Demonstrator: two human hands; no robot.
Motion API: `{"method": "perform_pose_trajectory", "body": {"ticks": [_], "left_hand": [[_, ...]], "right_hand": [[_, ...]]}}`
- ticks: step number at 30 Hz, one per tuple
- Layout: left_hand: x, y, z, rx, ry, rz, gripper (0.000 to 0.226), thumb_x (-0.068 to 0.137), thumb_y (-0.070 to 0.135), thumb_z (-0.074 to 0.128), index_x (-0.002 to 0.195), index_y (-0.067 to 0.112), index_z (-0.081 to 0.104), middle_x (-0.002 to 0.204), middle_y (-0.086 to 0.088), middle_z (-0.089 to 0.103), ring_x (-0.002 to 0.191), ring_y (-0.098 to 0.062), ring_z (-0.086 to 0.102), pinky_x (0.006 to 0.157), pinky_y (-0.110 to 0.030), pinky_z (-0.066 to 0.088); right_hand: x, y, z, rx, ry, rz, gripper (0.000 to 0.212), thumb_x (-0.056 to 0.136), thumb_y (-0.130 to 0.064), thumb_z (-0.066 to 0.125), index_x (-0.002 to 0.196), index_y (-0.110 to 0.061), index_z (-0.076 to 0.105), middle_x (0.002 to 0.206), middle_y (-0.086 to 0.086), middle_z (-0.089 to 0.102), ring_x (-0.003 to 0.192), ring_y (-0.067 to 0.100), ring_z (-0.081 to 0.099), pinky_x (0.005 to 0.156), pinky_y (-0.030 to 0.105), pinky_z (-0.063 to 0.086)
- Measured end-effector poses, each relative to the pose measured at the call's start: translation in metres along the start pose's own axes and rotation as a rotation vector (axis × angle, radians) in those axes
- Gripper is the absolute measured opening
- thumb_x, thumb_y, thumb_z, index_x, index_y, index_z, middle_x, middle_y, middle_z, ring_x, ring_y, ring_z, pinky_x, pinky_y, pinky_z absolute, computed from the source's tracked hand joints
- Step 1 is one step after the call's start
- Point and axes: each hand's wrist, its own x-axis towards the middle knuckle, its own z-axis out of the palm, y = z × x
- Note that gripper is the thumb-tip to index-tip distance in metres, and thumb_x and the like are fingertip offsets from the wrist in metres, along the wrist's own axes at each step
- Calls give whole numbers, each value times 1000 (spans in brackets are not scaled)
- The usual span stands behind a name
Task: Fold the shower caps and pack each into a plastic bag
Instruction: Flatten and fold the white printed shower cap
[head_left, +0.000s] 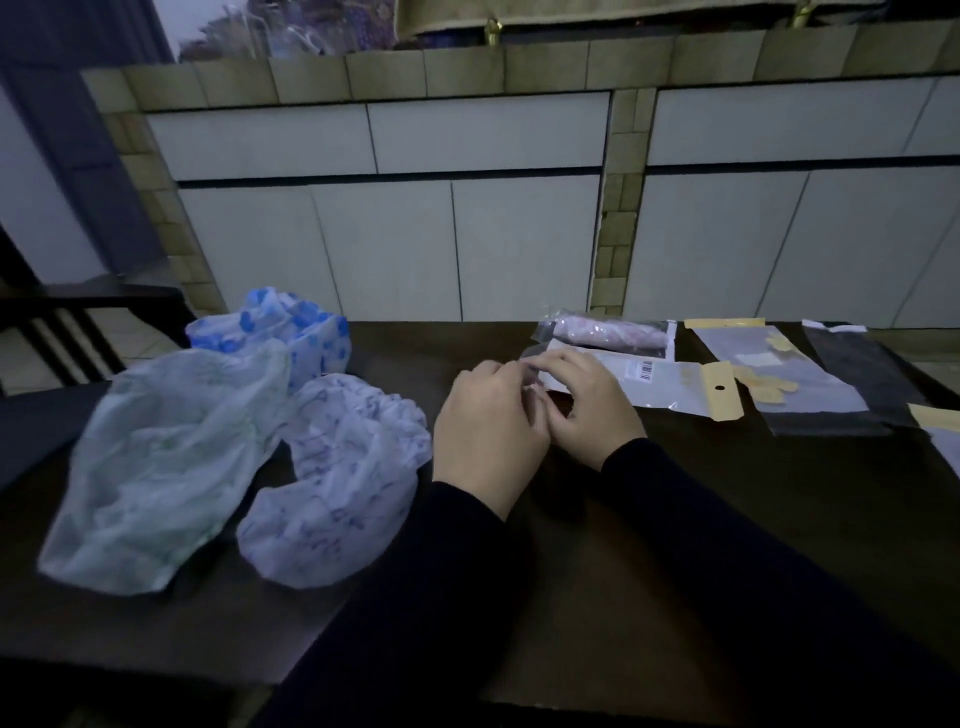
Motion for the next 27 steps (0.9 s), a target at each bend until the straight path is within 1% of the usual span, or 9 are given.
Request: {"method": "perform_pose_trajectory", "body": {"ticks": [5, 10, 13, 15, 18, 20, 21, 24, 27], "left_hand": [[-13, -19, -63, 185, 161, 54, 17, 77, 31, 70, 88, 18, 69, 87, -1, 59, 81, -18, 47, 69, -29, 34], [-38, -30, -95, 400, 10, -144, 46, 70, 53, 66, 105, 28, 52, 99, 4, 40, 98, -20, 43, 75, -32, 24], [-48, -40, -96, 385, -10, -202, 54, 69, 54, 67, 110, 25, 47, 104, 1, 45, 96, -24, 50, 77, -36, 34], [-51, -45, -93, 298, -26, -197, 52, 72, 49, 68, 112, 23, 48, 109, -1, 49, 95, -26, 56, 78, -40, 42], [-50, -42, -91, 147, -42, -124, 41, 80, 44, 64, 112, 22, 50, 110, 2, 54, 96, -22, 58, 81, -42, 48], [-44, -34, -94, 85, 8, -70, 36, 82, 43, 63, 111, 23, 52, 104, 6, 58, 93, -15, 58, 81, -39, 48], [-40, -30, -96, 57, 51, -51, 34, 83, 44, 63, 110, 24, 54, 99, 9, 59, 90, -12, 58, 80, -37, 48], [-27, -21, -99, -37, 143, -85, 31, 82, 49, 64, 101, 26, 59, 86, 15, 59, 85, -9, 61, 80, -36, 47], [-16, -20, -87, -273, 47, -194, 29, 80, 53, 66, 93, 27, 62, 81, 16, 64, 77, -5, 63, 74, -33, 52]], "right_hand": [[-10, -40, 2, 143, -191, -261, 45, 84, -34, 66, 127, -23, 57, 126, -4, 53, 117, 11, 49, 99, 39, 43], [-15, -77, 15, 209, -290, -350, 68, 79, -33, 69, 141, -26, 42, 146, -5, 39, 134, 10, 37, 109, 41, 36], [-14, -82, 22, 190, -263, -373, 53, 80, -29, 62, 132, -26, 53, 139, -3, 48, 130, 12, 43, 106, 44, 39], [-14, -81, 25, 149, -185, -411, 31, 83, -31, 58, 110, -20, 66, 129, -1, 55, 123, 14, 48, 99, 45, 43], [-14, -78, 21, 169, -96, -425, 19, 87, -28, 57, 92, -13, 67, 118, 1, 61, 115, 14, 53, 95, 42, 45], [-14, -77, 12, 277, -27, -332, 21, 90, -30, 54, 93, -12, 64, 105, 1, 65, 104, 13, 59, 89, 36, 49], [-12, -76, 6, 353, 12, -241, 23, 91, -33, 51, 92, -12, 62, 94, 0, 65, 92, 12, 60, 80, 34, 51], [-6, -73, -6, 506, 180, -1, 26, 95, -37, 48, 78, -18, 53, 64, -5, 48, 60, 8, 46, 56, 26, 40], [13, -63, -16, 704, 224, 306, 39, 92, -40, 53, 72, -7, 52, 67, 1, 49, 66, 13, 47, 64, 29, 41]]}}
